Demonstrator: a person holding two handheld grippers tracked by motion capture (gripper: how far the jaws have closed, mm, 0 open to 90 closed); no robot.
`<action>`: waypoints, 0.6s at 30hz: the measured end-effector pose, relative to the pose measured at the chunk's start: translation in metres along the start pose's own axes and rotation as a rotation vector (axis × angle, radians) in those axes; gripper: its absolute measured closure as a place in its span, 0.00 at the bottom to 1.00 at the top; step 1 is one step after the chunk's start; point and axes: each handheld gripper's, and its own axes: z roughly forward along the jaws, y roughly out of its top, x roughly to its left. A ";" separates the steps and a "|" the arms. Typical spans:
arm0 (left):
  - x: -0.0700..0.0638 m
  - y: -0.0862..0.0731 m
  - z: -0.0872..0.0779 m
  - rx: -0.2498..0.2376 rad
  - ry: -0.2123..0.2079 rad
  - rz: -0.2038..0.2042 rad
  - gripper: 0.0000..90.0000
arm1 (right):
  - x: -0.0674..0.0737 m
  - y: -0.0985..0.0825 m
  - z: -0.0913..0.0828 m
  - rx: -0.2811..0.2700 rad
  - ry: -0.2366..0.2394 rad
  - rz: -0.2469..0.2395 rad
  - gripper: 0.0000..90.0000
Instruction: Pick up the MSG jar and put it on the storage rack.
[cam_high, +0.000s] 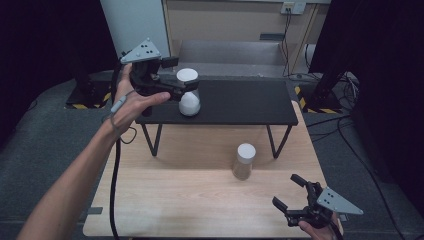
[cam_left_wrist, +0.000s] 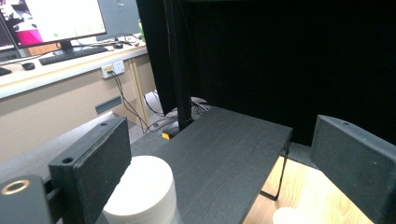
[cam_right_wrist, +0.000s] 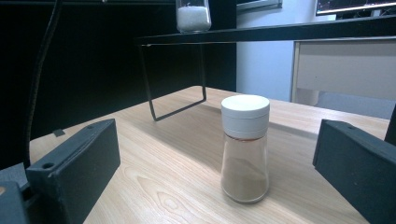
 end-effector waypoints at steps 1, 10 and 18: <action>-0.001 0.000 -0.001 0.004 -0.001 0.005 0.05 | 0.000 0.000 0.000 0.000 0.000 0.000 0.01; -0.011 -0.022 -0.012 -0.018 0.015 -0.011 0.05 | -0.001 0.000 0.001 0.004 0.008 0.001 0.01; -0.017 -0.043 -0.034 -0.031 0.047 -0.018 0.05 | -0.001 0.000 0.001 0.007 0.013 0.003 0.01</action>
